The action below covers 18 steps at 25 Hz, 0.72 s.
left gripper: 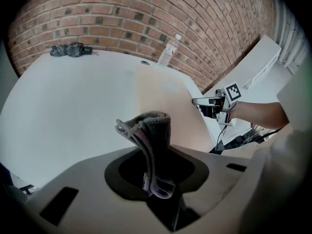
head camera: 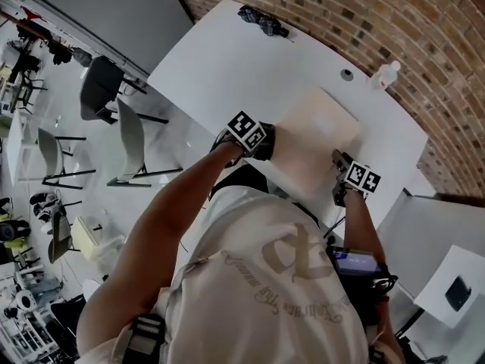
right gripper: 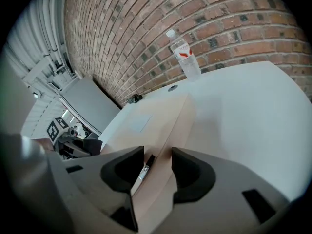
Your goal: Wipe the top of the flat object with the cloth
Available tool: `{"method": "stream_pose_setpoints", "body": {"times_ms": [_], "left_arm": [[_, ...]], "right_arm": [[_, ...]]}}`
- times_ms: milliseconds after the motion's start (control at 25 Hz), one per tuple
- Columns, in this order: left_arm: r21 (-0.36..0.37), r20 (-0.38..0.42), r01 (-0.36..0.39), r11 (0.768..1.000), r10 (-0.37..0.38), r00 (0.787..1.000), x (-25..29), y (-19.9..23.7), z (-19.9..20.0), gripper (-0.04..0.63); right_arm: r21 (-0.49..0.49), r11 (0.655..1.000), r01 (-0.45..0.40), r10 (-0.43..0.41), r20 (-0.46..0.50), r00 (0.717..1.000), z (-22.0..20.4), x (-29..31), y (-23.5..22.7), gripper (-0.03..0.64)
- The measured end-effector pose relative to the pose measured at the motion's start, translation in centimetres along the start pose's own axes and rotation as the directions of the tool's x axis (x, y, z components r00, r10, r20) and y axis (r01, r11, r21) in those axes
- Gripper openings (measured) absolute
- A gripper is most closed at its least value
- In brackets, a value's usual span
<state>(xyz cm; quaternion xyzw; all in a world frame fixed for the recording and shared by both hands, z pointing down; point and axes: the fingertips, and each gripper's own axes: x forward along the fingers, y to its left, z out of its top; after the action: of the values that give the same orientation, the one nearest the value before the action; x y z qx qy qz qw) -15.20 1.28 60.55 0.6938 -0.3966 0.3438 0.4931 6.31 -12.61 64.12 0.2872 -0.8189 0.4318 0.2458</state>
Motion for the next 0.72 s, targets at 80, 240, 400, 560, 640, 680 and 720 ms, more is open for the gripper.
{"method": "stream_pose_setpoints", "body": {"times_ms": [80,240,400,560,640,680,720], "left_arm": [[-0.032,0.020,-0.012,0.999,0.013,1.000,-0.4,0.7,-0.3,0.106],[-0.085,0.040,-0.011,0.996,0.015,0.999,-0.9,2.4,-0.9,0.106],[-0.102,0.032,-0.048,0.994,0.052,0.998,-2.0,5.7,-1.7,0.104],[-0.099,0.093,0.002,0.995,0.007,0.996,-2.8,7.2,-0.4,0.104],[-0.077,0.133,0.031,0.997,-0.021,0.991,-2.9,7.6,1.1,0.104],[-0.064,0.155,0.044,0.997,-0.033,0.987,-3.0,7.7,2.0,0.104],[-0.051,0.176,0.056,0.997,-0.046,0.983,-2.9,7.8,2.9,0.104]], "right_arm": [[-0.003,1.000,0.007,-0.007,-0.015,1.000,0.0,-0.1,-0.2,0.187],[0.018,1.000,0.018,-0.018,-0.020,1.000,0.3,-0.3,-0.5,0.187],[0.035,0.998,0.048,-0.047,-0.019,0.999,0.3,-0.5,-0.3,0.187],[0.049,0.996,0.078,-0.077,-0.032,0.997,0.2,-0.4,-0.2,0.187],[0.054,0.995,0.087,-0.085,-0.031,0.996,0.2,-0.4,-0.2,0.187],[0.051,0.995,0.091,-0.089,-0.026,0.996,0.3,-0.4,-0.1,0.187],[0.047,0.994,0.094,-0.093,-0.020,0.995,0.3,-0.5,-0.1,0.187]]}}
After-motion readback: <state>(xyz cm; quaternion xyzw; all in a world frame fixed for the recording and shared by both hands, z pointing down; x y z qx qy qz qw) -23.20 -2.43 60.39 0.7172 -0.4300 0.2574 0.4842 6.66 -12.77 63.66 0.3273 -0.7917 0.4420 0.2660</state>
